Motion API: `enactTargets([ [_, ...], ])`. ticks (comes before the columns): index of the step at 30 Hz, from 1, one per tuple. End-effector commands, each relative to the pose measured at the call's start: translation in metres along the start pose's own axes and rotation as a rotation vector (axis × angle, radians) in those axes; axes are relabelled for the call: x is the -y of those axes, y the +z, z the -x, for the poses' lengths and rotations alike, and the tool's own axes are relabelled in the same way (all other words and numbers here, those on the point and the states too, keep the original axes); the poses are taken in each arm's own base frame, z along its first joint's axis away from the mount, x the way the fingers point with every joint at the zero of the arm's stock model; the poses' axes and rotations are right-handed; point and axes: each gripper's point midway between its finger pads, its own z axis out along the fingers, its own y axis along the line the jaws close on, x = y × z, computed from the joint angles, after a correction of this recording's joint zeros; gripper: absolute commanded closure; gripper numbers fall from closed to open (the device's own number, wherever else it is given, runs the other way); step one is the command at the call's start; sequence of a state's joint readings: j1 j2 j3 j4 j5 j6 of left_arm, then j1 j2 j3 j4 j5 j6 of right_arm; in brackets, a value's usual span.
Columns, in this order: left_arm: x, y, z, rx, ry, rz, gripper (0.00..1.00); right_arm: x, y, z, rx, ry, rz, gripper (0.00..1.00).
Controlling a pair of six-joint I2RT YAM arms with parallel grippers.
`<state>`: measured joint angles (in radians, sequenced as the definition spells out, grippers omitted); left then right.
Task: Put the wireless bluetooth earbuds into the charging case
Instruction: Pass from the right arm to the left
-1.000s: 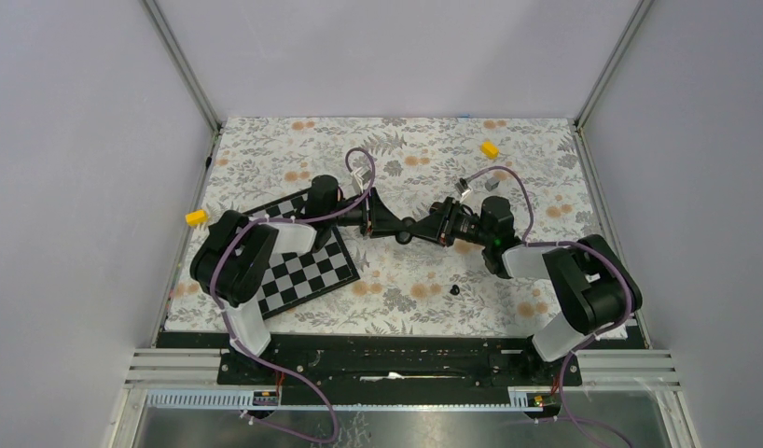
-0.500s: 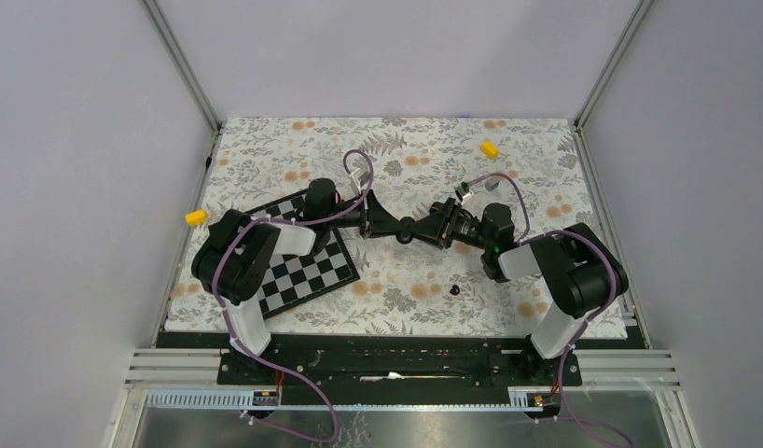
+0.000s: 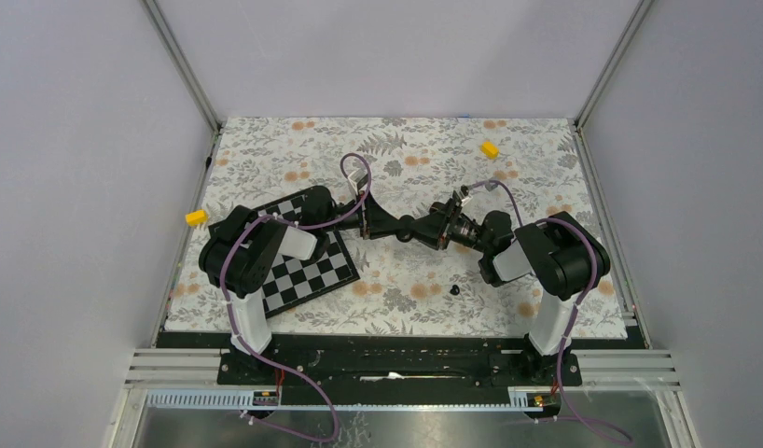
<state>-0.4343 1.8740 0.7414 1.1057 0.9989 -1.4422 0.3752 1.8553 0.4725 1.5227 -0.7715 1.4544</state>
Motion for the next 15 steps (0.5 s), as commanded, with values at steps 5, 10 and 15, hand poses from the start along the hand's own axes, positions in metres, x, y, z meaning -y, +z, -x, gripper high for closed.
enactTargets([
  [5,0.032,-0.003,-0.003,-0.017,0.125,-0.103,1.00,-0.032,-0.001,0.001,0.009,-0.098,0.117,0.71],
  [10,0.035,-0.003,-0.003,-0.018,0.132,-0.105,1.00,-0.025,-0.002,0.000,0.014,-0.085,0.100,0.99],
  [15,0.035,-0.002,-0.002,-0.022,0.150,-0.082,1.00,-0.011,-0.004,-0.001,0.030,-0.049,0.065,1.00],
])
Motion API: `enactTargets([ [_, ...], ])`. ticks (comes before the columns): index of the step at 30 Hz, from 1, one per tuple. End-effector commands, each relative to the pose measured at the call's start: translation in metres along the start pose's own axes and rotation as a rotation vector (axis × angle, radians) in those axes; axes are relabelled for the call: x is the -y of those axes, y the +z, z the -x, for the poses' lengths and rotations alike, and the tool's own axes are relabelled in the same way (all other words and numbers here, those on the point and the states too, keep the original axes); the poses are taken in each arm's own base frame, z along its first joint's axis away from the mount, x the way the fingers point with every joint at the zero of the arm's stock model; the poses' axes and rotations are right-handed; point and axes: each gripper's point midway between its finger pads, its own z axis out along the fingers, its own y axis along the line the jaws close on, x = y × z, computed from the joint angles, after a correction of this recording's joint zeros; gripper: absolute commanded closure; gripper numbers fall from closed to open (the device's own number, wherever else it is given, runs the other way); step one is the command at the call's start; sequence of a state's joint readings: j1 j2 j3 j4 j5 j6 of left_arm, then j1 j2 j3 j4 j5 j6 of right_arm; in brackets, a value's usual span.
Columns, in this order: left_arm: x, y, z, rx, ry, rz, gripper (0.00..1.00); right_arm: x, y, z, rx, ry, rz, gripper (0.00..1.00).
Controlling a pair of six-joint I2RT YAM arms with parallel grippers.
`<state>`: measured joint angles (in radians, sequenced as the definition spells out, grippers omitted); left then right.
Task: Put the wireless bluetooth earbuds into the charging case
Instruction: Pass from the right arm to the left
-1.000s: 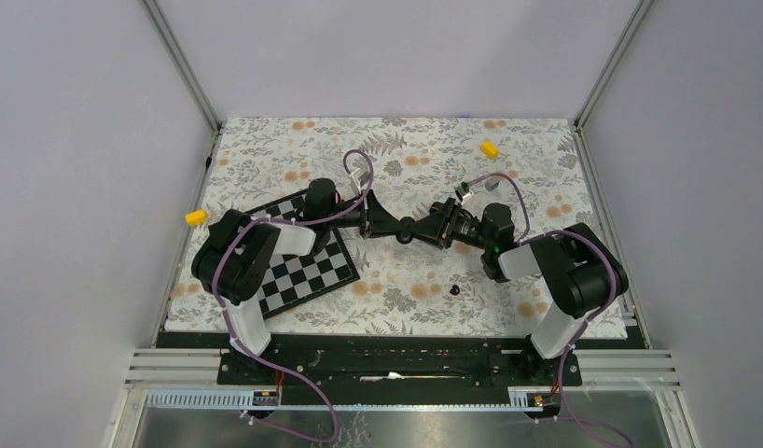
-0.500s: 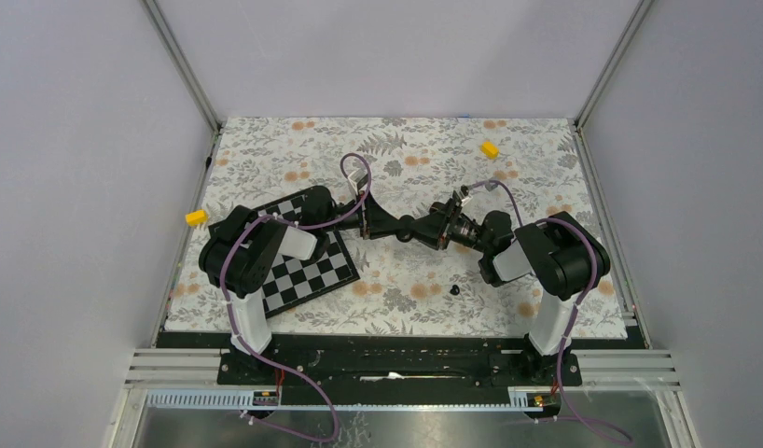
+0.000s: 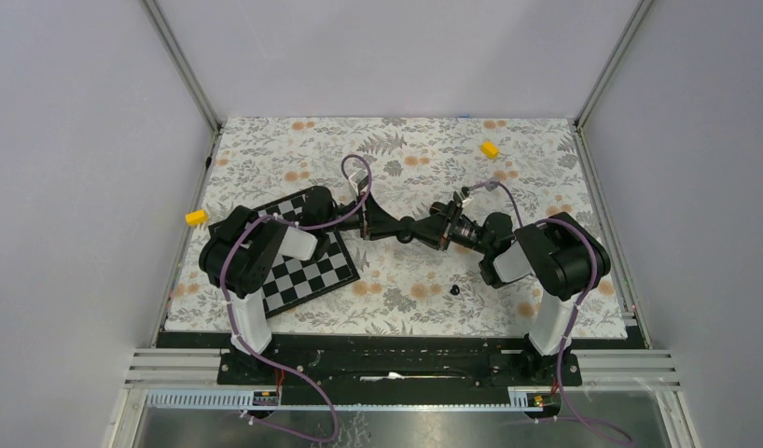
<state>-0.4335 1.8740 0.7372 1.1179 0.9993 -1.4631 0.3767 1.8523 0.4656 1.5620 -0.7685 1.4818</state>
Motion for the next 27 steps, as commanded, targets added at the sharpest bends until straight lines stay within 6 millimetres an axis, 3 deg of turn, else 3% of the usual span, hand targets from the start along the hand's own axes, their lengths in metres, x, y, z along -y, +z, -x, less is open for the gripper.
enactTargets([
  [1,0.034,-0.002,-0.002,-0.023,0.170,-0.074,1.00,-0.003,-0.004,0.000,0.027,-0.052,0.039,1.00],
  [11,0.078,-0.012,-0.012,-0.060,0.196,-0.237,1.00,-0.010,0.001,-0.003,-0.030,-0.101,0.069,1.00],
  [15,0.083,-0.015,-0.015,-0.066,0.192,-0.261,1.00,-0.012,0.004,-0.001,-0.043,-0.107,0.080,1.00],
  [20,0.095,-0.018,-0.014,-0.066,0.209,-0.276,1.00,-0.021,0.006,-0.004,-0.082,-0.130,0.105,1.00],
  [27,0.130,-0.020,-0.012,-0.077,0.258,-0.326,1.00,-0.045,0.010,-0.003,-0.112,-0.154,0.156,1.00],
])
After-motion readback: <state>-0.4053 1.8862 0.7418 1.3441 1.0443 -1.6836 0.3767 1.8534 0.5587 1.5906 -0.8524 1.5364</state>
